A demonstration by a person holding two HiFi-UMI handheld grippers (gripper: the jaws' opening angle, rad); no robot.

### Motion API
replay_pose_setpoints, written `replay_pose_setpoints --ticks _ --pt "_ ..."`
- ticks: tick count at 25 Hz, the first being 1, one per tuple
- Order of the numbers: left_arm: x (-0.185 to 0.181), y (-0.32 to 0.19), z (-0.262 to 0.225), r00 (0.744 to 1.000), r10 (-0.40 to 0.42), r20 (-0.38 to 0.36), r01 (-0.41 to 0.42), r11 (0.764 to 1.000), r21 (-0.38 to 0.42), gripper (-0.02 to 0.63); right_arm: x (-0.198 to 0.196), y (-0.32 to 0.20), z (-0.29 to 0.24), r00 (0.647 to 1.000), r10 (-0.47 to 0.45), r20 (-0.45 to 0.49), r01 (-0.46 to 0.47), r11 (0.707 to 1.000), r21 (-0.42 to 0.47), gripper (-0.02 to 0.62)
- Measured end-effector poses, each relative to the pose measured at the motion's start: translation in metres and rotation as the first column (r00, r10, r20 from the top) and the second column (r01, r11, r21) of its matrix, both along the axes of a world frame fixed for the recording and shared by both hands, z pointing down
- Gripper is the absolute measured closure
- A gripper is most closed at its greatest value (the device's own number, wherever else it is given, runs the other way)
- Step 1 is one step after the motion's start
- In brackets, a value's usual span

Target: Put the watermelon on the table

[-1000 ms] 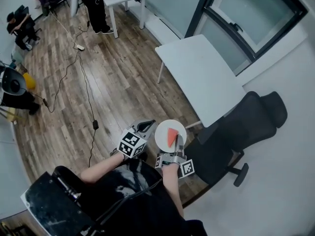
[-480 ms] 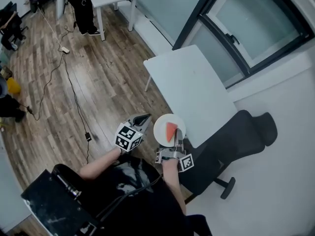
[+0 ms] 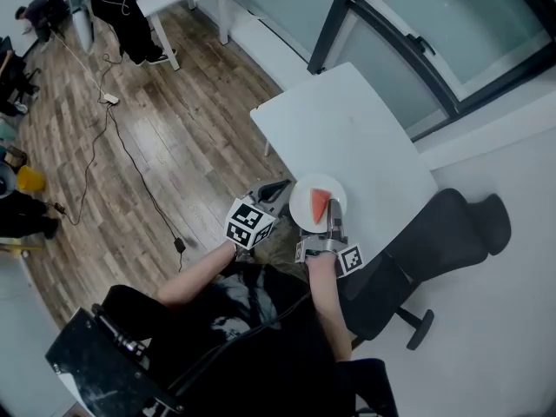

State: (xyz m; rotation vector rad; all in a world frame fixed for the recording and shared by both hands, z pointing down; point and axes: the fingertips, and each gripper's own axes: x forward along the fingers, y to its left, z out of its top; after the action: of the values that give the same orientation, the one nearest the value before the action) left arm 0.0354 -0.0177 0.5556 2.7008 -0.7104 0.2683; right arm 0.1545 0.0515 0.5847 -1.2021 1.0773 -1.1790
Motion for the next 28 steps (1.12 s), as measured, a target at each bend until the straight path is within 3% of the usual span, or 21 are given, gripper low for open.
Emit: replay_pose_setpoints --ticks 5,11,16,20,24,28 --pt "0.049 -0.075 0.009 1.0 -0.002 0.012 0.003 0.999 -0.037 0.6 0.047 -0.076 0.012 1.0 -0.014 0.026 0.014 1.0 0.004 0.565" --pt "0.093 -0.16 0.025 0.998 -0.052 0.018 0.053 0.998 -0.039 0.6 0.103 -0.172 0.034 0.996 -0.065 -0.066 0.066 0.998 0.014 0.565" --pt "0.11 -0.21 0.064 0.993 -0.085 0.086 0.09 0.995 -0.047 0.6 0.13 -0.229 0.066 0.992 -0.098 -0.082 0.097 0.995 -0.022 0.566" --pt "0.114 -0.236 0.1 0.988 -0.083 0.127 0.097 0.989 -0.114 0.6 0.142 -0.26 0.096 0.992 -0.096 -0.081 0.09 0.993 -0.075 0.566" --pt "0.122 -0.266 0.134 0.985 -0.065 0.162 0.089 0.985 -0.146 0.6 0.16 -0.295 0.141 0.992 -0.07 -0.104 0.055 0.988 -0.145 0.566" --pt "0.138 -0.299 0.17 0.976 -0.072 0.204 0.107 0.98 -0.167 0.601 0.179 -0.324 0.199 0.995 0.058 -0.083 -0.078 0.961 -0.265 0.566"
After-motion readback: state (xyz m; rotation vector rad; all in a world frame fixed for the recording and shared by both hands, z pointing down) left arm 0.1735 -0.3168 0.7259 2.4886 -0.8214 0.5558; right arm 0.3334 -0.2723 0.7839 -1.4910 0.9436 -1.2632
